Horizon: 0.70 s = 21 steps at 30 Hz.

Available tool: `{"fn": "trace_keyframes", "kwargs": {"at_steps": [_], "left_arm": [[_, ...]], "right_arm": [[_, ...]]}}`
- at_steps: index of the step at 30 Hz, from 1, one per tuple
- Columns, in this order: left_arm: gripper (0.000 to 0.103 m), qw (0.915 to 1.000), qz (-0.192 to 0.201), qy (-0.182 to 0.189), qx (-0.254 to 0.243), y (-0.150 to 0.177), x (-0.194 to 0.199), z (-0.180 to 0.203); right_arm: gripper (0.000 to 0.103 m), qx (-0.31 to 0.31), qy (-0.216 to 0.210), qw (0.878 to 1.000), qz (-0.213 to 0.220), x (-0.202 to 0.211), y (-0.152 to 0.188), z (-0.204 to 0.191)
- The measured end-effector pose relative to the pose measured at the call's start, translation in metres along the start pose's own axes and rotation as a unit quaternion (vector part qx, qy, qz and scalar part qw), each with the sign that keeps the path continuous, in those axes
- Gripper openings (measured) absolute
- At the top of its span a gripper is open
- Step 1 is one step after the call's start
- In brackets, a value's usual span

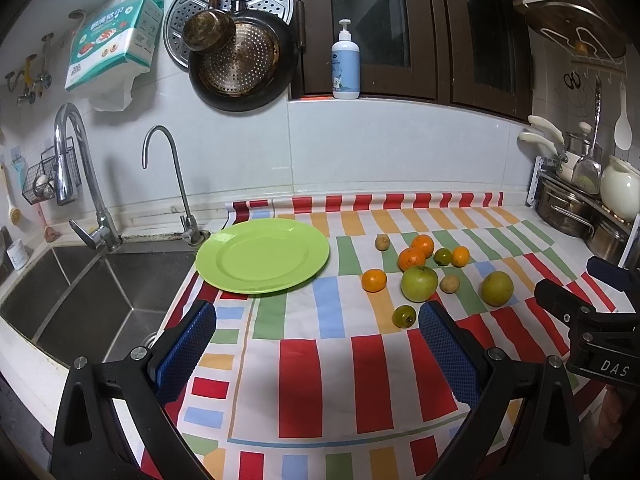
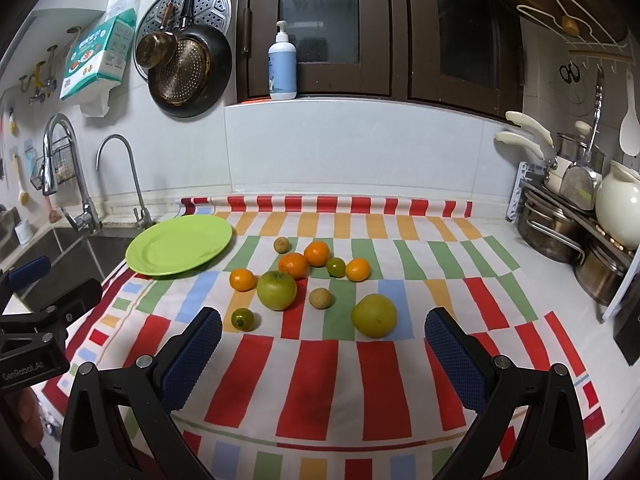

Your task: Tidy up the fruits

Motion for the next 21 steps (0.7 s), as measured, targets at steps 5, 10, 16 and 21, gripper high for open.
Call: {"fn": "trace_keyframes", "kwargs": {"at_steps": [5, 10, 16, 21], "left_arm": [[0.103, 0.9999, -0.008, 0.004, -0.006, 0.002, -0.007, 0.003], [0.103, 0.9994, -0.013, 0.015, -0.028, 0.004, -0.016, 0.017], [0.103, 0.9983, -0.036, 0.033, -0.034, 0.005, -0.035, 0.029], [0.103, 0.997, -0.049, 0.046, -0.039, 0.005, -0.05, 0.043]], "right_arm": [[0.103, 0.001, -0.002, 1.0, -0.004, -0.006, 0.002, 0.0], [0.103, 0.0, -0.01, 1.0, -0.015, -0.016, 0.009, 0.001], [0.103, 0.009, 0.001, 1.0, -0.025, -0.03, 0.013, 0.007], [0.102, 0.019, 0.003, 0.999, -0.035, -0.042, 0.013, 0.013]]}}
Point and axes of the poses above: each gripper's, at about its wrist camera, not at the fingertips, and x roughly against the way its jaws point, z to its right, y to its underside, the point moved 9 cm from there along -x, roughly the way its jaws point, and after that the axes turned 2 degrees about -x, right-handed, at the moved point
